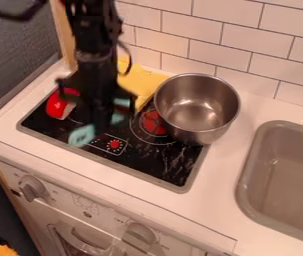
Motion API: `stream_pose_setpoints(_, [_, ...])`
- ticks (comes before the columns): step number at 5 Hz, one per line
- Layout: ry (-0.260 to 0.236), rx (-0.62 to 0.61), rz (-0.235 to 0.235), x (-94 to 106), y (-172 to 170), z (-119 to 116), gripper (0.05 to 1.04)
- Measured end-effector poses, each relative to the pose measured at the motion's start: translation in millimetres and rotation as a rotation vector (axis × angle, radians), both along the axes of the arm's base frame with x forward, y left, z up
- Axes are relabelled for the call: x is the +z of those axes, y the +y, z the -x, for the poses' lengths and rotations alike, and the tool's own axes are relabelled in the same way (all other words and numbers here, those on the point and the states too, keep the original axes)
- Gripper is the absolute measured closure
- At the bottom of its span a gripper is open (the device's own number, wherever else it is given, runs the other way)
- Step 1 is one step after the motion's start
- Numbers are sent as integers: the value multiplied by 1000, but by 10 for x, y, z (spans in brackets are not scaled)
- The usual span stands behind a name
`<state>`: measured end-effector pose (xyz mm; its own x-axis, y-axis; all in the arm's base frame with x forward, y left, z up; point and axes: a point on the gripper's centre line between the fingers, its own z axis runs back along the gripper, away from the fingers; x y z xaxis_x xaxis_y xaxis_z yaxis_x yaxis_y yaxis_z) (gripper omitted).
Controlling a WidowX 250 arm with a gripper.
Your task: Move the blue brush to the bottom of the right burner
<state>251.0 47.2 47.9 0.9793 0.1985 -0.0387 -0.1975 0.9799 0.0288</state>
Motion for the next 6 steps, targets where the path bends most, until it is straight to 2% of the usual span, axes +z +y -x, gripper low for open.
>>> stream_pose_setpoints(1, [6, 15, 42, -197, -210, -24, 999])
stream_pose_setpoints(2, [-19, 0, 54, -298, -338, -97, 999])
stream_pose_setpoints(3, [-35, -10, 71, -331, -365, -114, 959])
stream_pose_setpoints(4, [-23, -16, 76, -364, -371, -66, 765])
stream_pose_setpoints(5, [-16, -32, 66, -369, -358, -35, 467])
stream_pose_setpoints(6, [-51, -48, 51, -243, -339, -45, 186])
